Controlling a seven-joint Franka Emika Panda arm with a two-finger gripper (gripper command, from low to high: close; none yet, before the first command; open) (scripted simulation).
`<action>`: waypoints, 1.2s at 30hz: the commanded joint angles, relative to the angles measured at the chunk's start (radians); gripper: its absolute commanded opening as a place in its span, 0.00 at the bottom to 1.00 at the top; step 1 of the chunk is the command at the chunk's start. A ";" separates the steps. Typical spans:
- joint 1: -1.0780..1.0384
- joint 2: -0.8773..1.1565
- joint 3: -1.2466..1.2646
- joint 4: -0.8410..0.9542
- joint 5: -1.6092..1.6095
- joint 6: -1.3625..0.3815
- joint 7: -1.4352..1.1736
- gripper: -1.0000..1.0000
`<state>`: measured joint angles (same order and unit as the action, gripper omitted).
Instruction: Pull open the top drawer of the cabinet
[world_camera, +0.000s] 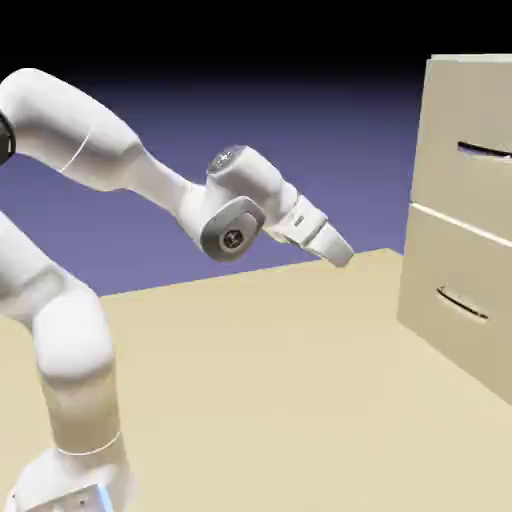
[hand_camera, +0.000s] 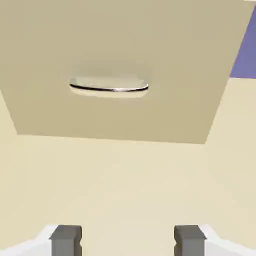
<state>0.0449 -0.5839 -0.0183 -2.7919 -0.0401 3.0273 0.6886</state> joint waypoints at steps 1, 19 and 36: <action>0.027 -0.012 -0.015 0.015 -0.033 -0.008 -0.044 0.50; 0.518 -0.219 -0.289 0.285 -0.631 -0.153 -0.826 0.50; 0.981 -0.416 -0.547 0.539 -1.196 -0.289 -1.566 0.50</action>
<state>1.0257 -0.9995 -0.5657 -2.2529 -1.2359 2.7383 -0.8771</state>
